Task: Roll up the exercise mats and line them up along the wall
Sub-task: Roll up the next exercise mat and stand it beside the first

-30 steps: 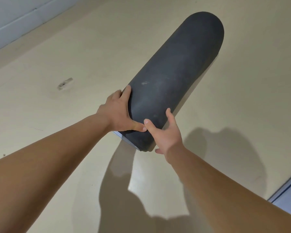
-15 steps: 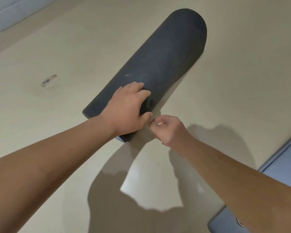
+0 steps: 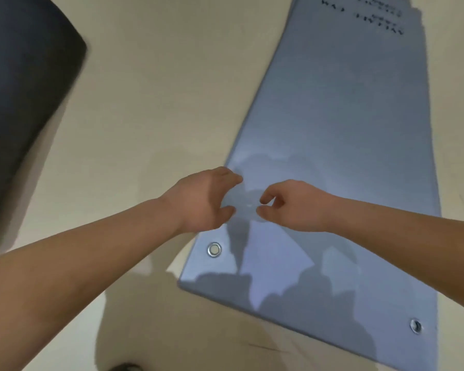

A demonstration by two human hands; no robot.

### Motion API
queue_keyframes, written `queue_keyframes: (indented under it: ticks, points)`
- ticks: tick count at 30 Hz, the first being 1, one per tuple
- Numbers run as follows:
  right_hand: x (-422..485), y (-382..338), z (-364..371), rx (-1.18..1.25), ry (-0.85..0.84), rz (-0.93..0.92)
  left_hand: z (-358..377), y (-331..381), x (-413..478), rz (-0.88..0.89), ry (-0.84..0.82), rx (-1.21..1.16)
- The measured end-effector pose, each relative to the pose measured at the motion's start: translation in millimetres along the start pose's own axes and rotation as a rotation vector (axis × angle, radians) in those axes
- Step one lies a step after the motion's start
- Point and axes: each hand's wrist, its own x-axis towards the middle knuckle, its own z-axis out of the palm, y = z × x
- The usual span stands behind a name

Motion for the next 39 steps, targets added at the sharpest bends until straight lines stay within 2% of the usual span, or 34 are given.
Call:
queue_keyframes:
  ticks: [5, 10, 12, 14, 20, 23, 25, 28, 29, 31, 33, 35, 37, 39]
  points:
    - [-71.4, 119.9, 7.5, 0.095, 0.034, 0.138, 49.0, 91.9, 41.8, 0.130, -0.205, 0.118]
    - [-82.5, 188.1, 66.6, 0.279, 0.121, 0.205, 121.9, 127.7, 30.8, 0.238, -0.468, 0.365]
    - [-79.6, 199.6, 95.5, 0.347, 0.109, 0.221, 147.9, 124.0, 16.6, 0.324, -0.437, 0.542]
    - [-80.9, 205.1, 115.9, 0.355, 0.060, 0.209, 162.1, 116.6, 3.3, 0.338, -0.410, 0.648]
    - [-86.0, 211.4, 142.7, 0.363, -0.007, 0.158, 168.0, 111.6, 4.7, 0.360, -0.441, 0.683]
    - [-85.3, 203.1, 150.3, 0.320, -0.043, 0.048, 168.4, 116.7, 3.2, 0.365, -0.501, 0.707]
    - [-87.6, 197.5, 155.1, 0.263, -0.057, -0.039, 174.5, 125.7, -2.2, 0.394, -0.616, 0.801]
    - [-97.3, 193.2, 158.1, 0.240, -0.049, -0.079, 177.3, 129.6, -14.0, 0.587, -0.671, 0.954]
    - [-100.6, 193.6, 157.2, 0.221, -0.061, -0.080, 170.4, 128.0, -15.0, 0.670, -0.619, 0.944]
    - [-107.4, 196.4, 149.4, 0.163, -0.124, -0.060, 153.1, 125.5, -9.3, 0.785, -0.428, 0.770]
    - [-114.0, 206.1, 134.3, 0.105, -0.198, -0.032, 119.7, 146.1, 4.0, 0.740, -0.370, 0.706]
    - [-120.1, 220.6, 113.3, 0.114, -0.230, -0.010, 86.6, 177.8, 22.3, 0.650, -0.409, 0.827]
    - [-126.5, 235.2, 89.8, 0.152, -0.200, -0.007, 56.7, 198.1, 47.2, 0.473, -0.407, 0.942]
    - [-134.2, 247.3, 63.8, 0.271, -0.119, 0.006, 30.9, 213.9, 78.8, 0.356, -0.359, 0.954]
